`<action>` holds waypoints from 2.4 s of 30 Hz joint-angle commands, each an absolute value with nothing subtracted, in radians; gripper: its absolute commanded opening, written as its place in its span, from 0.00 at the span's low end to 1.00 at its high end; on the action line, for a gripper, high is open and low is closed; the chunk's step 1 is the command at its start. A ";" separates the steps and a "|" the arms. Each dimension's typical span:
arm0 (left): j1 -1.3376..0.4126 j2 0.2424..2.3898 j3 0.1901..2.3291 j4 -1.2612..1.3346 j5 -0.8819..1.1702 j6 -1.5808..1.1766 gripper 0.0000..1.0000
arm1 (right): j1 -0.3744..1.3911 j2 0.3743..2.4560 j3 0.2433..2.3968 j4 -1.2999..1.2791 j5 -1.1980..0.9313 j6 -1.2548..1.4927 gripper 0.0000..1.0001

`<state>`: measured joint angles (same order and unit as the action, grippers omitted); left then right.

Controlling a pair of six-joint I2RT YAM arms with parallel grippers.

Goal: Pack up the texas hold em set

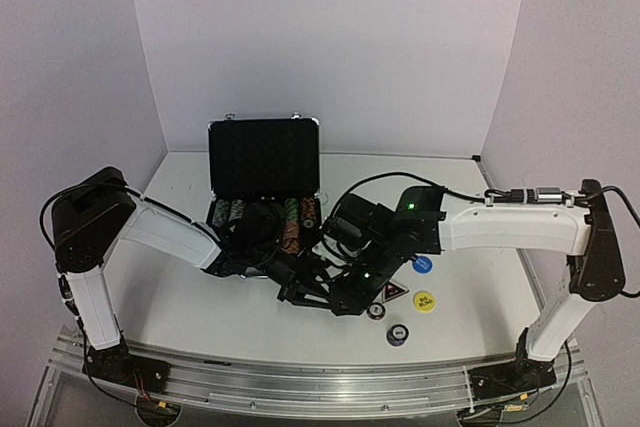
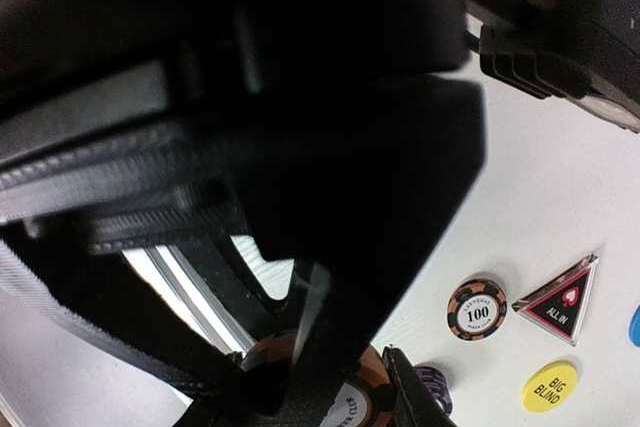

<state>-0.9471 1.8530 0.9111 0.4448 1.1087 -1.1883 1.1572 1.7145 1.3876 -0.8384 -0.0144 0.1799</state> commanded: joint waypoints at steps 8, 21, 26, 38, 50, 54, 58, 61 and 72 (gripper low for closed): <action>-0.968 1.852 0.940 0.481 1.134 -1.185 0.00 | 1.157 1.697 1.419 -0.802 0.040 0.167 0.22; -0.960 1.808 1.112 0.068 0.956 -0.807 0.00 | 1.157 1.602 1.395 -0.803 0.019 0.209 0.95; -0.920 1.783 1.140 -0.023 0.858 -0.687 0.00 | 1.157 1.499 1.365 -0.803 0.008 0.228 0.97; -0.894 1.720 1.356 -0.358 0.238 -0.164 0.00 | 1.155 1.251 1.280 -0.802 0.308 0.366 0.98; -0.768 1.917 1.573 -0.498 0.189 0.386 0.00 | 1.077 1.265 1.235 -0.801 0.477 0.500 0.98; -0.767 1.990 1.643 -0.549 0.221 0.498 0.00 | 1.003 1.269 1.205 -0.801 0.460 0.563 0.98; -0.768 2.046 1.677 -0.557 0.204 0.555 0.00 | 0.960 1.262 1.173 -0.802 0.455 0.601 0.98; -0.768 2.061 1.685 -0.574 0.184 0.575 0.00 | 0.946 1.249 1.149 -0.802 0.455 0.624 0.98; -0.768 2.155 1.729 -0.601 0.129 0.587 0.00 | 0.934 1.212 1.092 -0.801 0.470 0.674 0.98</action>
<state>-0.7666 2.1105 1.6720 -0.5800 0.1542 0.5655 0.9409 1.2492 1.1008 -0.8059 0.4457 0.6411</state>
